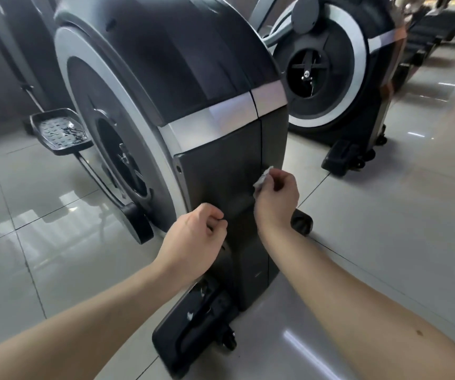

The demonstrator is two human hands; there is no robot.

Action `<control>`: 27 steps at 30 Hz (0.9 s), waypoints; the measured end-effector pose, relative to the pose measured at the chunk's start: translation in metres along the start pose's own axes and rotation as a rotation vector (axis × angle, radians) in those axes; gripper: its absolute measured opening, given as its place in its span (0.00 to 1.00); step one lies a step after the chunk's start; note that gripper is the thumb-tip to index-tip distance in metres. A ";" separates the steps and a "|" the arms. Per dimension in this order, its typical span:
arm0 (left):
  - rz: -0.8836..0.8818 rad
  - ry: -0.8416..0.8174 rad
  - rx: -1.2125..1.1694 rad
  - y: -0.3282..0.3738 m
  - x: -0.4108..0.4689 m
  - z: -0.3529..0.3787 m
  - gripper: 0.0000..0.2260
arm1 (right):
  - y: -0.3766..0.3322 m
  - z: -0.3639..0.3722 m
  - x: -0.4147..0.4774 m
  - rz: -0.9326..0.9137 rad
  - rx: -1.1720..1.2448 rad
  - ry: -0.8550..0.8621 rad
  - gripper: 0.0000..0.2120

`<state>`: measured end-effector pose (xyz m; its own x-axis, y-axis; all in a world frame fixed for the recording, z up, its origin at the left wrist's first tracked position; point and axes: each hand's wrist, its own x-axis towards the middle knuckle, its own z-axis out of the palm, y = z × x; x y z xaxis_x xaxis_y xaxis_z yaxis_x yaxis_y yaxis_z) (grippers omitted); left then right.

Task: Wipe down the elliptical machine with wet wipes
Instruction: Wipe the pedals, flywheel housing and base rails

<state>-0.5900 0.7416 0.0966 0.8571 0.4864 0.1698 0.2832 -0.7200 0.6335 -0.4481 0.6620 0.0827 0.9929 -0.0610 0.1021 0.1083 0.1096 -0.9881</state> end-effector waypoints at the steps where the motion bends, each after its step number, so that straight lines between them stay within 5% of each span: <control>1: 0.000 0.029 -0.017 0.001 0.000 -0.003 0.07 | -0.007 0.001 -0.009 -0.032 -0.027 -0.029 0.06; 5: -0.012 0.148 -0.069 0.007 0.002 -0.018 0.03 | -0.030 0.003 -0.032 -0.161 -0.035 -0.113 0.04; 10: -0.048 0.281 -0.152 0.017 0.006 -0.037 0.07 | -0.043 0.007 0.022 -0.138 0.001 0.039 0.07; 17: -0.089 0.367 -0.249 0.028 0.013 -0.052 0.13 | -0.065 0.009 -0.040 -0.386 0.017 -0.164 0.05; 23: -0.066 0.449 -0.307 0.025 0.023 -0.062 0.12 | -0.084 0.018 0.022 -0.315 0.048 0.026 0.03; 27: -0.057 0.468 -0.310 0.023 0.027 -0.065 0.11 | -0.078 0.016 -0.027 -0.500 0.036 -0.156 0.04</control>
<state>-0.5886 0.7707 0.1651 0.5420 0.7387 0.4006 0.1236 -0.5416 0.8315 -0.4823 0.6712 0.1593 0.8147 0.0337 0.5789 0.5698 0.1396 -0.8099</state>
